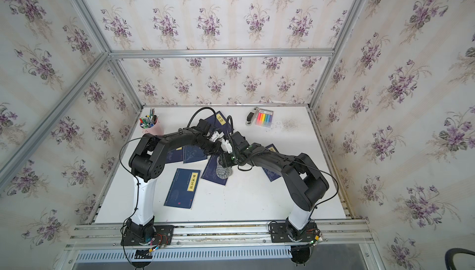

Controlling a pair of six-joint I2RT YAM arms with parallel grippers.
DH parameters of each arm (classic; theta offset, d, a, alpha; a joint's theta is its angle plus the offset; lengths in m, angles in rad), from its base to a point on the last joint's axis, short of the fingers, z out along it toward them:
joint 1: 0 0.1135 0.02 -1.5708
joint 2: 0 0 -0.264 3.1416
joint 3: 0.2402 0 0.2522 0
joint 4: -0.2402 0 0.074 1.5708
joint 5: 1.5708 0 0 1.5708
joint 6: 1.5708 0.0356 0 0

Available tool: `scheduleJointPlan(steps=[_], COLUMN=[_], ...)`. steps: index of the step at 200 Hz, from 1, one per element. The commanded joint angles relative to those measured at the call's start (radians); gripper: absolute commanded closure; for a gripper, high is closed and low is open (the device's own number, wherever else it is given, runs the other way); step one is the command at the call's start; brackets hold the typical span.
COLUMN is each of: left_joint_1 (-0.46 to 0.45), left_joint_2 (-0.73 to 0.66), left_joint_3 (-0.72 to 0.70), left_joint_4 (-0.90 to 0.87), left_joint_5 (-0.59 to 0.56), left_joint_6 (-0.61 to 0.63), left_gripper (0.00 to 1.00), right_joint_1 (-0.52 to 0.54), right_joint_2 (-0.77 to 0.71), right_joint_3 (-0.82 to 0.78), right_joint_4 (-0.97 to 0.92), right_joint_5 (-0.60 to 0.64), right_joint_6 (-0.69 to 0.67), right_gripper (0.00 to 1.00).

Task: Wipe the cover of the book
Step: Wipe the dirt from the cover of the book.

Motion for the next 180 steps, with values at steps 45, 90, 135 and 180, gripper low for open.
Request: scheduleJointPlan(steps=[45,90,135,180], left_joint_1=[-0.004,-0.004,-0.004,-0.003], left_joint_2=[0.036,0.037,0.037,0.039], left_joint_3=[-0.016,-0.016,-0.013,-0.011], left_joint_4=[-0.099,-0.099,-0.101,-0.103], left_joint_5=[-0.253,-0.252,-0.251,-0.249], left_joint_6=[0.021,0.025,0.025,0.027], left_gripper=[1.0,1.0,1.0,1.0], right_joint_1=[-0.009,-0.009,-0.009,-0.009], right_joint_2=[0.024,-0.001,-0.055,-0.018], right_joint_3=[-0.001,-0.073,-0.055,0.014], right_joint_4=[0.113,0.247,0.202,0.069], right_joint_5=[0.157,0.072,-0.01,-0.071], right_joint_6=[-0.116,-0.207,-0.318,-0.446], right_gripper=[0.35,0.07,0.08,0.09])
